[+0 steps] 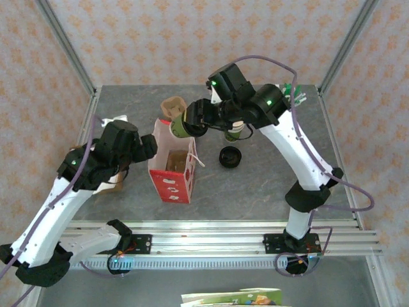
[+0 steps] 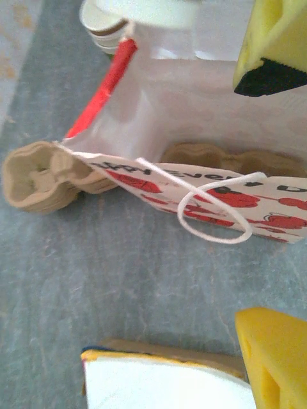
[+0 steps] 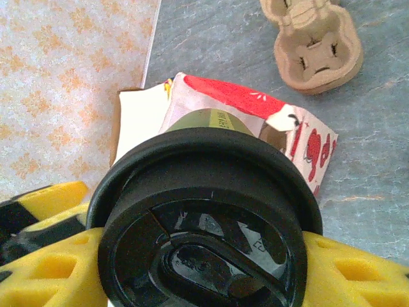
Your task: Pack the takeout coffee
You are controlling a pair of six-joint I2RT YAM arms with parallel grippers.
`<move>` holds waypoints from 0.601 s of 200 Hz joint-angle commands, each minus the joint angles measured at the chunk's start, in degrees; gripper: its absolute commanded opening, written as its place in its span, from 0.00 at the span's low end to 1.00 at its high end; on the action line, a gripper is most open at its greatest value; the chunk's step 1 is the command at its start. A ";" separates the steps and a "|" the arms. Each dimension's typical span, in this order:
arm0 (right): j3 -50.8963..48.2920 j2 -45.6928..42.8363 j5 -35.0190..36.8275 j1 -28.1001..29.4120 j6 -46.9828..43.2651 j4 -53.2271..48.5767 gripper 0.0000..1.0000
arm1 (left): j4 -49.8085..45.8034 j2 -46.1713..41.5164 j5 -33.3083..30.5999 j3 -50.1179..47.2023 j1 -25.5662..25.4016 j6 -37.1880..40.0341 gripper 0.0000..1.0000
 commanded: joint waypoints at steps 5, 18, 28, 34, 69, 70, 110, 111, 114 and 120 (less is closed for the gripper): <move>2.00 1.33 0.66 1.45 1.12 -0.29 0.46 | -2.63 -1.90 -6.28 2.92 0.53 -1.90 0.88; 2.19 1.94 0.96 1.99 1.23 -0.30 0.46 | -2.85 -2.16 -6.48 3.03 0.52 -1.90 0.88; 2.22 2.40 1.61 2.60 1.32 -0.33 0.46 | -2.91 -2.30 -6.35 2.90 0.48 -1.90 0.88; 2.19 2.62 1.85 3.03 1.24 -0.25 0.46 | -2.83 -2.34 -6.29 2.73 0.48 -1.90 0.88; 2.03 4.41 3.97 5.03 1.07 -0.31 0.46 | -2.15 -2.52 -5.53 1.91 0.50 -1.82 0.88; 2.02 4.42 4.06 5.12 1.06 -0.32 0.46 | -2.13 -2.57 -5.49 1.86 0.51 -1.82 0.88; -0.21 5.04 7.98 5.76 0.06 -0.31 0.46 | -1.16 -3.73 -4.83 -0.16 0.52 -1.99 0.88; -0.24 5.09 8.04 5.79 0.03 -0.33 0.46 | -1.11 -3.78 -4.83 -0.23 0.53 -1.99 0.88; -0.46 5.12 8.17 5.80 -0.08 -0.31 0.46 | -1.07 -3.90 -4.71 -0.37 0.51 -1.99 0.88; -0.70 5.28 8.48 5.79 -0.38 -0.28 0.46 | -1.06 -4.13 -4.72 -0.71 0.51 -2.12 0.89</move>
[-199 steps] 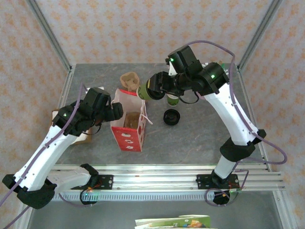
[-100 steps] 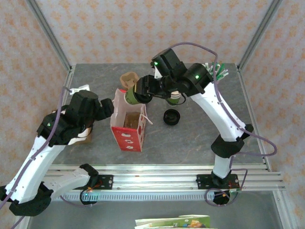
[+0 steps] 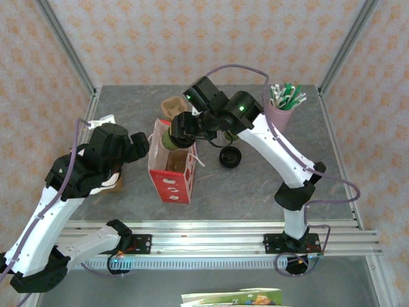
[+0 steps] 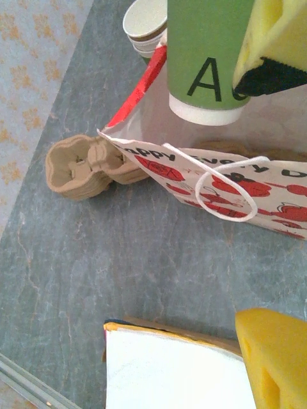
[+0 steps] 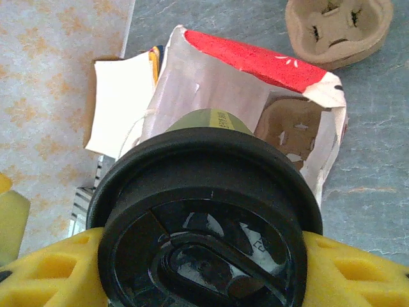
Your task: Pack the takeout coffee
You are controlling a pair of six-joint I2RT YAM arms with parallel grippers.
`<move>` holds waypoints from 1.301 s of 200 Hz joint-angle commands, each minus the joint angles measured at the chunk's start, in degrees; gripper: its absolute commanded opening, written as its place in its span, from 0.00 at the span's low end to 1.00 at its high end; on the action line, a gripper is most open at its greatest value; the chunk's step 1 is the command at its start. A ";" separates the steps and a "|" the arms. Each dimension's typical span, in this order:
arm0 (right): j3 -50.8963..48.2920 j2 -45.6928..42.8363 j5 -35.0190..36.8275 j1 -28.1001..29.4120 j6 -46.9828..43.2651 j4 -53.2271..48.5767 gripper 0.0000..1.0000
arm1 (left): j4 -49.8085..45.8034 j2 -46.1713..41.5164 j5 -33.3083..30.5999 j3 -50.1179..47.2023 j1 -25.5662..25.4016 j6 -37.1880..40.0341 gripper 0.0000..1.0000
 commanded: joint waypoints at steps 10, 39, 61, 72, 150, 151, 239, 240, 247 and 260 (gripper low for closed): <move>-1.14 0.27 4.95 0.16 -1.36 -0.35 0.46 | 0.09 -1.69 -0.75 -2.24 0.46 -0.59 0.88; -0.73 2.12 6.13 0.27 -2.40 -0.32 0.46 | 0.49 -2.62 -0.79 -3.92 0.50 -0.68 0.88; -0.02 3.81 7.04 0.74 -3.03 -0.33 0.46 | 1.00 -3.06 -0.66 -5.15 0.46 -0.59 0.89; -0.14 4.42 7.50 1.10 -3.26 -0.40 0.46 | 1.20 -3.20 -0.58 -5.69 0.48 -0.50 0.89; -1.63 7.83 11.59 3.56 -5.83 -0.37 0.46 | 3.30 -4.49 0.42 -9.86 0.51 -0.38 0.89; -1.66 7.89 11.67 3.60 -5.81 -0.41 0.46 | 3.31 -4.54 0.45 -9.87 0.52 -0.40 0.89; -4.77 10.20 14.30 3.78 -8.74 -0.53 0.46 | 5.42 -6.69 2.09 -14.95 0.51 -1.10 0.89; -4.77 10.17 14.30 3.75 -8.76 -0.54 0.46 | 5.46 -6.70 2.08 -15.06 0.52 -1.11 0.89; -4.94 10.47 14.39 3.74 -8.86 -0.46 0.46 | 5.58 -6.95 2.20 -15.52 0.46 -1.20 0.89; -5.65 10.75 14.43 3.75 -9.02 -0.53 0.46 | 5.93 -7.28 2.56 -16.29 0.47 -1.28 0.89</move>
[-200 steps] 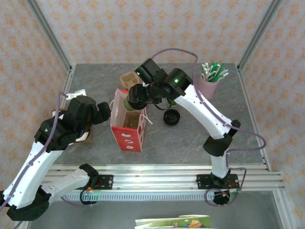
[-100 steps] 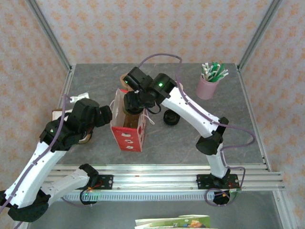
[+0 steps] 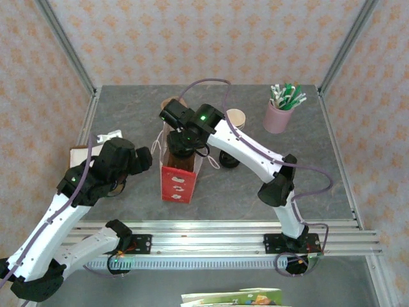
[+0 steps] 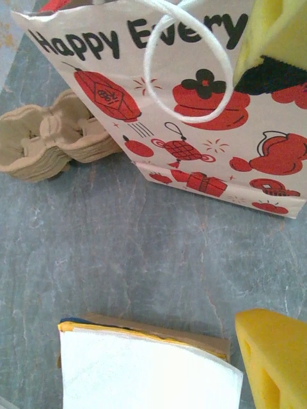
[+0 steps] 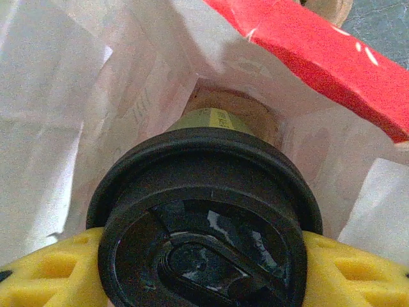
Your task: Pack the takeout coffee
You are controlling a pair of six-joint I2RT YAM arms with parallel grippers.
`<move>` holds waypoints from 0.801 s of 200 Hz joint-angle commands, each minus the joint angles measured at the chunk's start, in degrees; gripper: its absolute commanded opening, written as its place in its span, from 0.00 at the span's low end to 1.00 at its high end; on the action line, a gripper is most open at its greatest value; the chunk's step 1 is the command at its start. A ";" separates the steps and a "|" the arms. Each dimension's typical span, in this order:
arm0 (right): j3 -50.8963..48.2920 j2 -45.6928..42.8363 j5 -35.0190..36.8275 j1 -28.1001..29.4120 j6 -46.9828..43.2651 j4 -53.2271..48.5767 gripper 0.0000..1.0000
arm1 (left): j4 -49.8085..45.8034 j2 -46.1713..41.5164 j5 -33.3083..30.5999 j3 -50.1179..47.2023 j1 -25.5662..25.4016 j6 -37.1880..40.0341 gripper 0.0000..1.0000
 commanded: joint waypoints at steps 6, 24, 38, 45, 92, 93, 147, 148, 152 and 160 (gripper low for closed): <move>-1.45 1.01 2.56 0.26 -1.26 -0.56 0.46 | 1.63 -1.35 0.76 -1.76 0.48 -1.21 0.89; -2.24 1.23 2.39 0.27 -1.35 -0.59 0.46 | 2.03 -1.65 0.98 -2.73 0.50 -1.32 0.89; -2.15 1.55 1.26 0.32 -1.35 -0.55 0.46 | 2.49 -1.82 1.23 -3.43 0.51 -1.32 0.89; -1.95 1.84 0.44 0.30 -1.27 -0.57 0.46 | 2.75 -1.82 1.35 -3.68 0.52 -1.32 0.89; -1.43 3.61 -3.41 -0.30 -1.26 -0.52 0.46 | 4.26 -2.08 2.36 -5.45 0.51 -1.49 0.89; -1.43 3.67 -3.46 -0.34 -1.27 -0.52 0.46 | 4.28 -2.08 2.37 -5.52 0.56 -1.49 0.89; -1.61 5.27 -3.66 -1.55 -2.00 -0.51 0.46 | 4.46 -1.92 2.31 -5.76 0.61 -1.05 0.89; -1.57 5.25 -3.67 -1.58 -2.03 -0.47 0.46 | 4.47 -1.91 2.30 -5.68 0.61 -1.05 0.89; -1.56 5.44 -3.65 -1.59 -2.18 -0.46 0.46 | 4.37 -1.78 2.34 -5.60 0.62 -0.99 0.89; -1.69 5.79 -3.61 -1.57 -2.38 -0.51 0.46 | 4.38 -1.57 2.21 -5.38 0.51 -0.97 0.89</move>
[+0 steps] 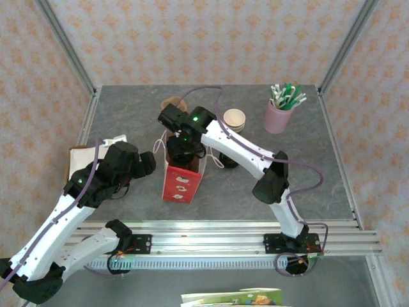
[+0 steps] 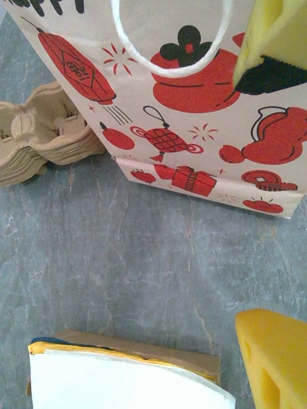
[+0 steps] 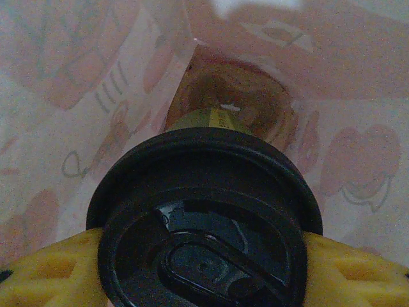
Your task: Pack the takeout coffee
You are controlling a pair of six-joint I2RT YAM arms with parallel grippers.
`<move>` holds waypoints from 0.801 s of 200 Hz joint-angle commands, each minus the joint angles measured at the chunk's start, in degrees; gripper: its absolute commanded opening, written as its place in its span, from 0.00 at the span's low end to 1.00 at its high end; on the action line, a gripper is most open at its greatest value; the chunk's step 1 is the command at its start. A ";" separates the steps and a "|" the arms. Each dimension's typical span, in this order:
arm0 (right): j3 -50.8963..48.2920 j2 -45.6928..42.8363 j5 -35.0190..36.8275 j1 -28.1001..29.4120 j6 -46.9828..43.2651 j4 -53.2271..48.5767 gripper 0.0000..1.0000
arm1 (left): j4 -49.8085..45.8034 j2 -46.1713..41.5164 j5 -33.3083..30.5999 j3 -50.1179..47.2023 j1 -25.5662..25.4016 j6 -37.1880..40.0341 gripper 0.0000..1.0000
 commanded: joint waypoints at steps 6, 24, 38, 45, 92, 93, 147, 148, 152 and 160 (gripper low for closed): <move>-0.23 2.10 0.52 -0.23 -1.44 -0.43 0.46 | 0.96 -0.02 -0.47 0.24 0.62 -0.47 0.90; -0.49 2.53 0.76 -0.23 -1.89 -0.49 0.46 | 1.15 0.33 -0.40 0.35 0.56 -0.46 0.90; -0.66 2.55 0.76 -0.31 -2.08 -0.48 0.46 | 1.41 0.46 -0.24 0.34 0.57 -0.55 0.90; -0.83 2.54 0.58 -0.26 -2.09 -0.42 0.46 | 1.44 0.59 -0.15 0.31 0.55 -0.59 0.90; -4.45 0.78 1.29 1.03 -3.55 -0.57 0.46 | 1.77 1.49 0.14 1.27 0.62 -0.55 0.90; -4.50 0.74 1.37 1.06 -3.62 -0.53 0.46 | 1.81 1.49 0.18 1.35 0.62 -0.55 0.90; -5.43 0.28 3.58 1.19 -4.84 -0.51 0.46 | 2.55 1.67 1.32 2.04 0.61 -1.86 0.91; -5.47 0.27 3.65 1.23 -4.88 -0.50 0.46 | 2.56 1.66 1.34 2.04 0.57 -1.87 0.91; -5.67 0.25 3.93 1.18 -5.03 -0.51 0.46 | 2.62 1.74 1.44 2.16 0.62 -1.93 0.91; -6.13 0.16 4.48 1.18 -5.36 -0.53 0.46 | 2.35 1.82 1.43 2.41 0.61 -1.96 0.91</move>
